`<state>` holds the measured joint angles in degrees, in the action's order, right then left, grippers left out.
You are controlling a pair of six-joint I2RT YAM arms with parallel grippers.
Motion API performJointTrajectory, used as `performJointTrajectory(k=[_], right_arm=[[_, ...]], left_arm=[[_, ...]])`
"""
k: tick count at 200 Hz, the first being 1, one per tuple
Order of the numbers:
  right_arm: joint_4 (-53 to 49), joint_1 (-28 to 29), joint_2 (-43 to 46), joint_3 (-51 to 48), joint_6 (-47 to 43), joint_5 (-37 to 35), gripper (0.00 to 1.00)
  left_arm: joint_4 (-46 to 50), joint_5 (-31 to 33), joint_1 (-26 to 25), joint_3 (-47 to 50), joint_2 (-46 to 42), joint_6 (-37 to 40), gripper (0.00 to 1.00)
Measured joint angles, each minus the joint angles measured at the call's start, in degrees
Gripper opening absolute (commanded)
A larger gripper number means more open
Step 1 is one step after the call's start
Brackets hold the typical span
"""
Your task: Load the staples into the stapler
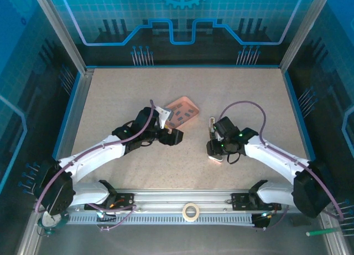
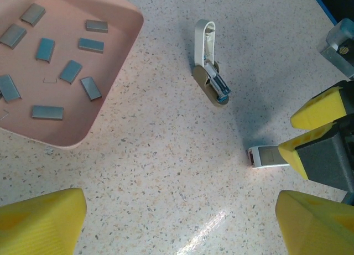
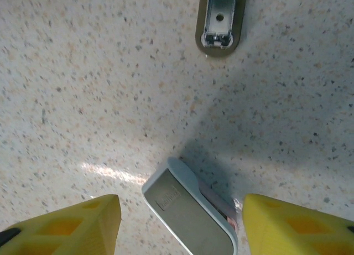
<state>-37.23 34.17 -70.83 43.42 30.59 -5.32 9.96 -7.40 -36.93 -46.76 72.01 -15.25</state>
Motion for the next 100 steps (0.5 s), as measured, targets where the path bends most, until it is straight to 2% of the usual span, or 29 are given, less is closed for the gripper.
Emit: performJointTrajectory(k=[62, 100], right_arm=[[-5.8, 2.1, -10.3, 7.3, -6.9, 1.3, 0.63], [-7.2, 2.9, -14.9, 8.5, -8.9, 1.4, 0.60]], left_arm=[[0.3, 0.1, 0.0, 1.2, 0.8, 0.4, 0.90], [0.5, 0.5, 0.0, 1.9, 0.8, 0.5, 0.90]])
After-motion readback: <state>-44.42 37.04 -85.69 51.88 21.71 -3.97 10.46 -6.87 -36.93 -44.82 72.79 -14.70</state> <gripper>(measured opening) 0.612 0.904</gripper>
